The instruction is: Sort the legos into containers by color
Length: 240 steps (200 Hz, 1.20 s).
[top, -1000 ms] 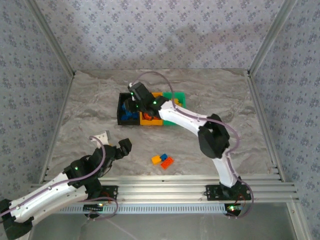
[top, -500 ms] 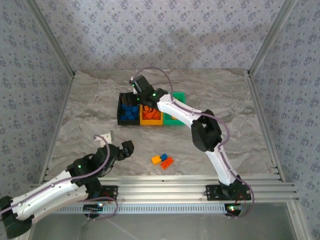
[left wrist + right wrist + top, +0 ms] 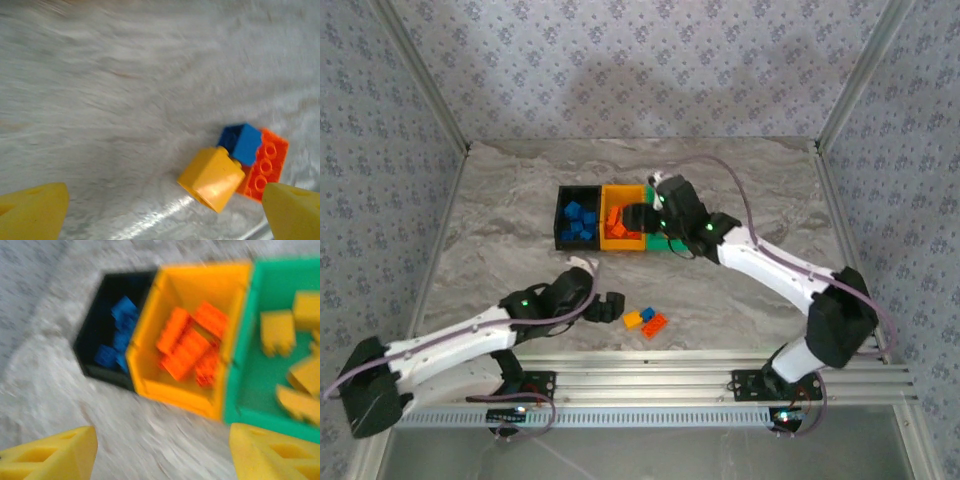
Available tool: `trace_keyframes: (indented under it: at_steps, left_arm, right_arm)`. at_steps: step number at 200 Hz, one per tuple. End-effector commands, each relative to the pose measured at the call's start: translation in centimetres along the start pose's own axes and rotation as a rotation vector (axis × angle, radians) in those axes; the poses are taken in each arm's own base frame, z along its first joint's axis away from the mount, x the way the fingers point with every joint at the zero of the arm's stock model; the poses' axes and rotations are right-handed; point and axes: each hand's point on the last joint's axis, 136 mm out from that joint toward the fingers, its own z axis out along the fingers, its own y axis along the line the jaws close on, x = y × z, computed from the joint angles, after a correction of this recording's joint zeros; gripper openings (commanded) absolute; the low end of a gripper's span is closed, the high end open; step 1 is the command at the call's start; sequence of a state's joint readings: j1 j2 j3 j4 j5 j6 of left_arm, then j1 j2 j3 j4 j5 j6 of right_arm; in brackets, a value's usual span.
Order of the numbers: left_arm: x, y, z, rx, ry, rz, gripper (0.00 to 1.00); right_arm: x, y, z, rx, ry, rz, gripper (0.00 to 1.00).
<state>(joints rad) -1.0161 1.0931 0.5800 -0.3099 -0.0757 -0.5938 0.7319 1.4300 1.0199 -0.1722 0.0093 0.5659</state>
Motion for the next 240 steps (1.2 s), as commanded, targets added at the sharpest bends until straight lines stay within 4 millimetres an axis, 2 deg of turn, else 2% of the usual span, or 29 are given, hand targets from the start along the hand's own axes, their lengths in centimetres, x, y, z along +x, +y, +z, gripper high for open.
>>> trace_keyframes:
  at_steps: [1, 39, 68, 96, 130, 205, 227, 240]
  left_arm:
    - [0.7, -3.7, 0.5, 0.13, 0.059, 0.158, 0.99]
    - [1.2, -4.0, 2.7, 0.089, 0.116, 0.234, 0.96]
    - [1.3, -4.4, 4.0, 0.082, 0.154, 0.273, 0.85]
    - [1.9, -4.2, 4.9, 0.069, 0.186, 0.285, 0.8]
    - [2.6, -4.0, 5.7, 0.065, 0.217, 0.292, 0.68]
    - [2.6, -3.8, 5.3, 0.054, 0.218, 0.29, 0.33]
    - [1.5, -4.4, 4.3, 0.068, 0.185, 0.282, 0.26]
    - [-0.2, -5.0, 3.3, 0.073, 0.136, 0.278, 0.26]
  right_arm:
    - [1.7, -2.1, -1.7, 0.033, -0.009, 0.052, 0.73]
    - [3.3, -4.3, -4.0, 0.063, -0.039, 0.07, 0.73]
    - [3.4, -5.1, -5.1, 0.077, -0.065, 0.104, 0.73]
    - [3.5, -5.8, -5.6, 0.094, -0.078, 0.114, 0.73]
    - [3.4, -6.2, -6.0, 0.099, -0.089, 0.124, 0.74]
    - [3.2, -7.0, -6.6, 0.11, -0.107, 0.143, 0.74]
    - [3.3, -7.4, -6.8, 0.117, -0.112, 0.155, 0.74]
    - [3.5, -7.6, -7.0, 0.118, -0.113, 0.162, 0.74]
